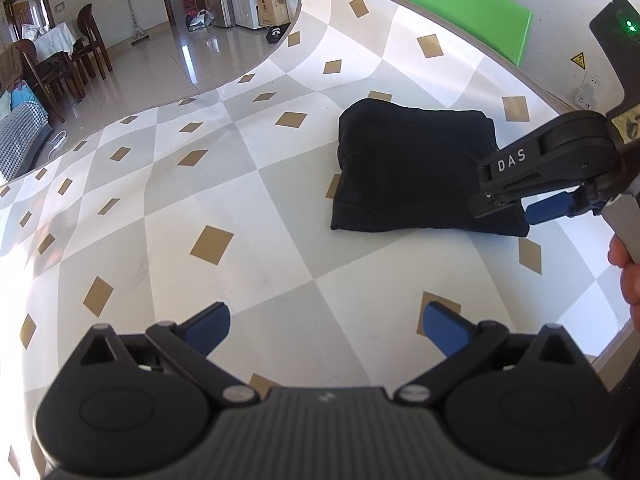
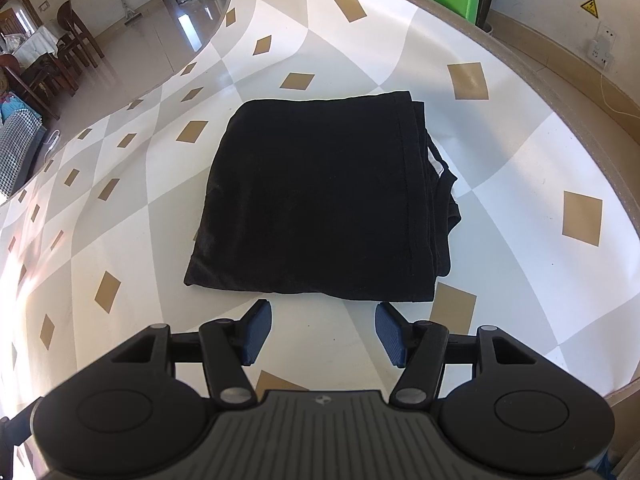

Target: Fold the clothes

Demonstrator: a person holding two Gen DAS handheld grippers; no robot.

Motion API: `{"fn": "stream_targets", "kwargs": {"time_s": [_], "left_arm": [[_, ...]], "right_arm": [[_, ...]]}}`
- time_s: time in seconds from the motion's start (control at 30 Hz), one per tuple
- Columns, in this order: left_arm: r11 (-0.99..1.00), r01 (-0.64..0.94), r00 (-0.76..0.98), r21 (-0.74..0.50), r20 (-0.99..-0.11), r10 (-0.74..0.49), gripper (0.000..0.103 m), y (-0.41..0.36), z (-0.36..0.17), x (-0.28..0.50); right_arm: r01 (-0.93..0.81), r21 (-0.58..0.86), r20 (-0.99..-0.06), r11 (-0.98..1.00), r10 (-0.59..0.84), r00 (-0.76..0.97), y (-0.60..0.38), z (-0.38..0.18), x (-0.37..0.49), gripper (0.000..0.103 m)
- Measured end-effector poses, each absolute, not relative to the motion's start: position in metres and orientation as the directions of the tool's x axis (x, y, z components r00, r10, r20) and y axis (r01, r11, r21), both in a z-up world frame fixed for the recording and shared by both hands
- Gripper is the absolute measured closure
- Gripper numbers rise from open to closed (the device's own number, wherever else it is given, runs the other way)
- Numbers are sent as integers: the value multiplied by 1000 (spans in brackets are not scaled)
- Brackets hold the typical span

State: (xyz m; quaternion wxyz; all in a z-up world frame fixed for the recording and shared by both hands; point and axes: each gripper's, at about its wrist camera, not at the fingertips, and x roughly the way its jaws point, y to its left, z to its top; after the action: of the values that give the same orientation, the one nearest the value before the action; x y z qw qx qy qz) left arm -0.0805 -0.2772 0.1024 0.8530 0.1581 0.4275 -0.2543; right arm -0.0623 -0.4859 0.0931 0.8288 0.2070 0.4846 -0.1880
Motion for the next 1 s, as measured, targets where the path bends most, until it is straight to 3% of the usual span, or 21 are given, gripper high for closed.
{"fn": "stream_targets", "kwargs": {"time_s": [1.0], "left_arm": [[925,378,535,48,-826,-175,0,-176,85,-58]], "right_arm": [[301,106,-902,948,-36,430,-367,70,-34,46]]}}
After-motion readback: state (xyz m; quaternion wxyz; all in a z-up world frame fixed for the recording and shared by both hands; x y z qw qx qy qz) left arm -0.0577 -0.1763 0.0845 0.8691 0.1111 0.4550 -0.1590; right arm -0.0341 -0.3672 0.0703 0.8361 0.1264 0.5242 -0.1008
